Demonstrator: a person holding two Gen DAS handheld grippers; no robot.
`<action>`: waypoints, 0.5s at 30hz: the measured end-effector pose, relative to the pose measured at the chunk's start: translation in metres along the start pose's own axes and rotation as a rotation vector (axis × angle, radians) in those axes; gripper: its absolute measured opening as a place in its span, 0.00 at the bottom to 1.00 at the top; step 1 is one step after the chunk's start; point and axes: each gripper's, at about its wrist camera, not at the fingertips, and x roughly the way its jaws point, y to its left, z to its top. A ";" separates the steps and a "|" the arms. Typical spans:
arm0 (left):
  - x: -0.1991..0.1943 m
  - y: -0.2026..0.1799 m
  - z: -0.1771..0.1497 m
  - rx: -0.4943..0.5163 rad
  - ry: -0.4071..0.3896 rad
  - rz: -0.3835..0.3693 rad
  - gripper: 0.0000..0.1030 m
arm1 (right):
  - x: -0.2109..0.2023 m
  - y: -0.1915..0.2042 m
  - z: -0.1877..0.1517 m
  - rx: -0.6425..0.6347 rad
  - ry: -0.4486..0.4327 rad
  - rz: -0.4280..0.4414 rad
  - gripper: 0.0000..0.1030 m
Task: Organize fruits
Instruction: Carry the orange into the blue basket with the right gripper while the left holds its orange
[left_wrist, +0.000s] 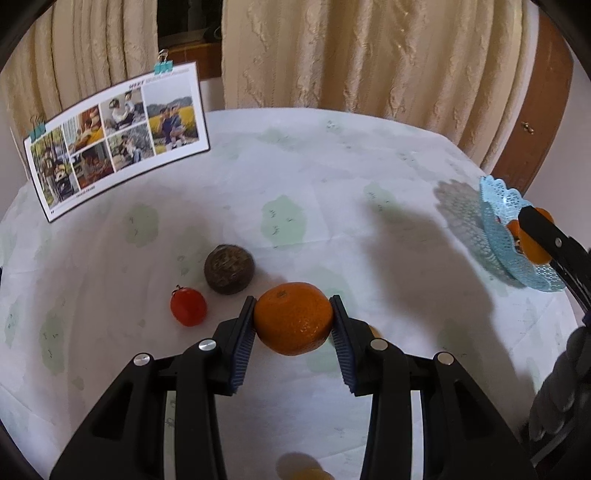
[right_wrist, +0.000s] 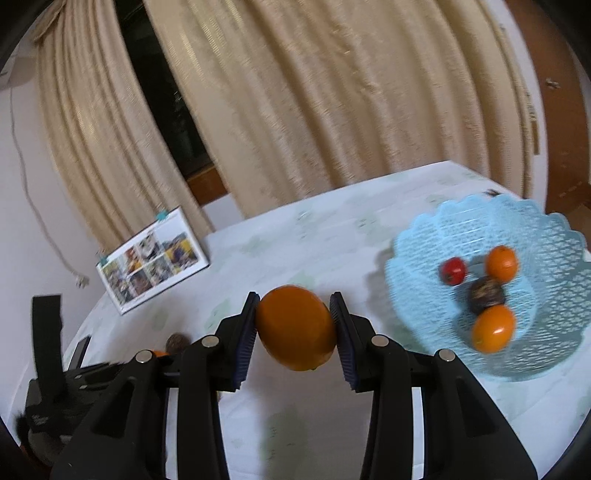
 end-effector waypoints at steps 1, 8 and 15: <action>-0.003 -0.003 0.001 0.007 -0.005 -0.003 0.39 | -0.004 -0.006 0.002 0.011 -0.018 -0.018 0.39; -0.015 -0.024 0.007 0.052 -0.031 -0.020 0.39 | -0.023 -0.047 0.012 0.085 -0.086 -0.106 0.39; -0.018 -0.044 0.012 0.090 -0.039 -0.037 0.39 | -0.045 -0.102 0.021 0.156 -0.125 -0.267 0.39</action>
